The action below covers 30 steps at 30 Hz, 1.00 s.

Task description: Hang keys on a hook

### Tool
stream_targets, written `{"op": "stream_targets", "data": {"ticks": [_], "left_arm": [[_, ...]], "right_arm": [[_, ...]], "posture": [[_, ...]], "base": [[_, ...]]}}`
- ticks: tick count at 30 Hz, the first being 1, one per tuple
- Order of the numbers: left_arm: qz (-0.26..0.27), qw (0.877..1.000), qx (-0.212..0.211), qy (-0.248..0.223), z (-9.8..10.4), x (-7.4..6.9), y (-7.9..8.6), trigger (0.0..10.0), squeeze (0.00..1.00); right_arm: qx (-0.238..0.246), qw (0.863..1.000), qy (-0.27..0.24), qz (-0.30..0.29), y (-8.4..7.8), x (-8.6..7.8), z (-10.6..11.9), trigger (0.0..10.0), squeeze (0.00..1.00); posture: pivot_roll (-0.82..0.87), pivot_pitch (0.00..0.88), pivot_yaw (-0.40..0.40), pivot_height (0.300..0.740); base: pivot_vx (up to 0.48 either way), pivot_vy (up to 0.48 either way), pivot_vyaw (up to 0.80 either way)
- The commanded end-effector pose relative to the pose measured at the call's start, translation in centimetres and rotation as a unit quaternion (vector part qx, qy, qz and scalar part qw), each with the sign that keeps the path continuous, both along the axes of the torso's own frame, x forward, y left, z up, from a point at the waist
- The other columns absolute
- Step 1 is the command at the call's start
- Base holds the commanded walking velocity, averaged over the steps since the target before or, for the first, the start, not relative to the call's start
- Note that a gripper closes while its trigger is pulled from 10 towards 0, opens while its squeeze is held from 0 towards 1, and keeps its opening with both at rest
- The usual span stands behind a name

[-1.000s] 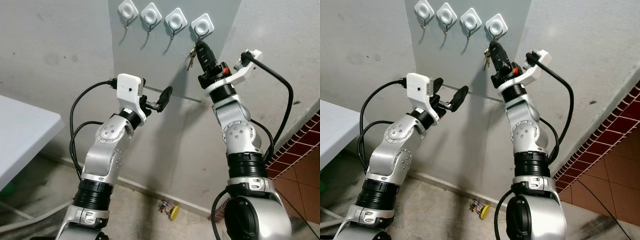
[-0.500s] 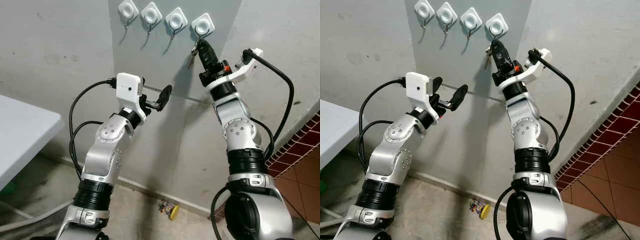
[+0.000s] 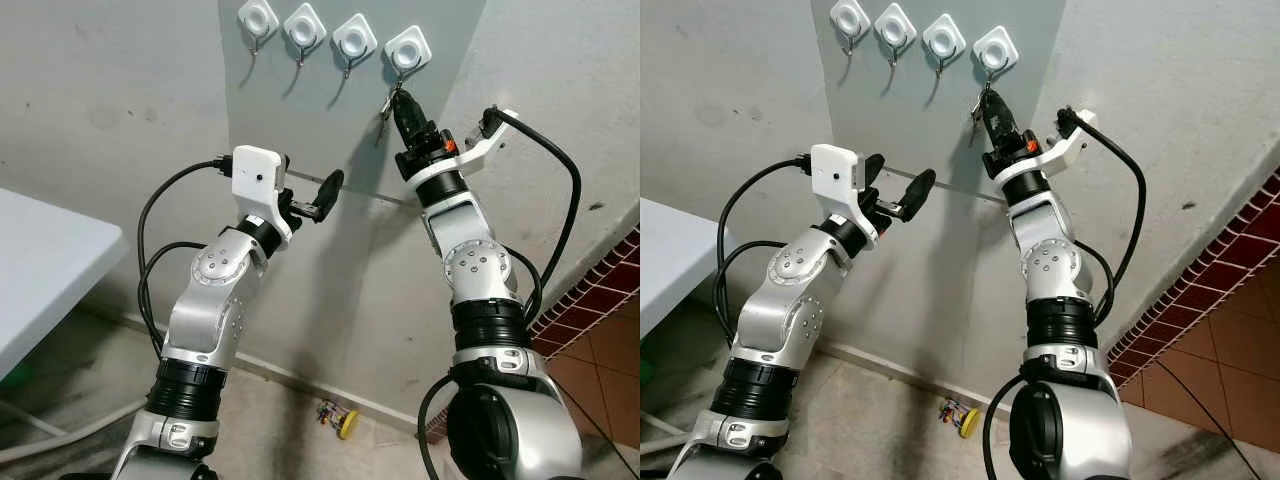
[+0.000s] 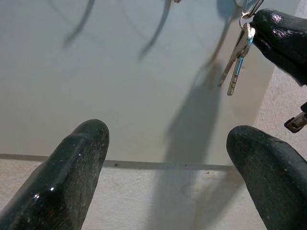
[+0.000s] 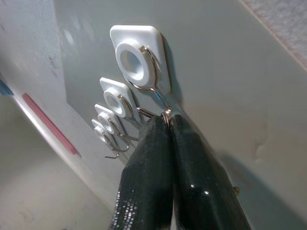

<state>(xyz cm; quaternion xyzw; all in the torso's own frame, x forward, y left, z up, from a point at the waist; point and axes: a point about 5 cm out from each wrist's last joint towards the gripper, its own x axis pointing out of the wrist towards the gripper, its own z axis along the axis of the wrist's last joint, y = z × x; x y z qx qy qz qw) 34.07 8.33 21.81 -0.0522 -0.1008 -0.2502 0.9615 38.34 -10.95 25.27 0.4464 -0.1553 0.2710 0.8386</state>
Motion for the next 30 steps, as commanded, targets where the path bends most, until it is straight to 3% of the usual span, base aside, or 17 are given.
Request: {"op": "stream_targets", "data": {"ticks": [1,8,15,18,22,30], "left_arm": [[0.002,1.000,-0.002,-0.003,0.2,-0.2,0.0,10.0,0.00],[0.011,1.000,0.005,-0.002,-0.4,-0.2,0.2,10.0,0.00],[0.030,0.999,0.009,0.012,-1.5,0.0,0.4,10.0,0.00],[0.031,0.999,0.008,0.015,-1.7,0.1,0.5,10.0,0.00],[0.040,0.998,0.025,0.034,-3.5,0.1,0.8,10.0,0.00],[0.047,0.996,0.044,0.054,-5.6,0.0,0.9,10.0,0.00]], "right_arm": [[0.010,1.000,0.006,-0.005,-0.4,-0.1,-0.4,10.0,1.00],[-0.006,1.000,-0.002,-0.014,-0.9,-1.1,-1.6,10.0,1.00],[-0.101,0.994,-0.002,-0.037,-1.6,-2.6,-4.3,10.0,1.00],[-0.110,0.993,0.001,-0.041,-1.6,-2.7,-4.6,10.0,1.00],[-0.136,0.986,0.050,-0.082,-3.0,-4.2,-7.9,10.0,1.00],[-0.186,0.972,0.088,-0.110,-4.0,-5.6,-11.0,10.0,1.00]], "posture": [[0.04,0.053,-0.089,0.740],[0.04,0.045,-0.089,0.740],[0.03,0.044,-0.085,0.740],[0.03,0.046,-0.083,0.740],[0.02,0.047,-0.074,0.740],[0.01,0.043,-0.060,0.740]], "base": [[0.000,0.000,0.00],[0.000,0.000,0.00],[0.000,0.000,0.00],[0.000,0.000,0.00],[0.000,0.000,0.00],[0.000,0.000,0.00]]}}
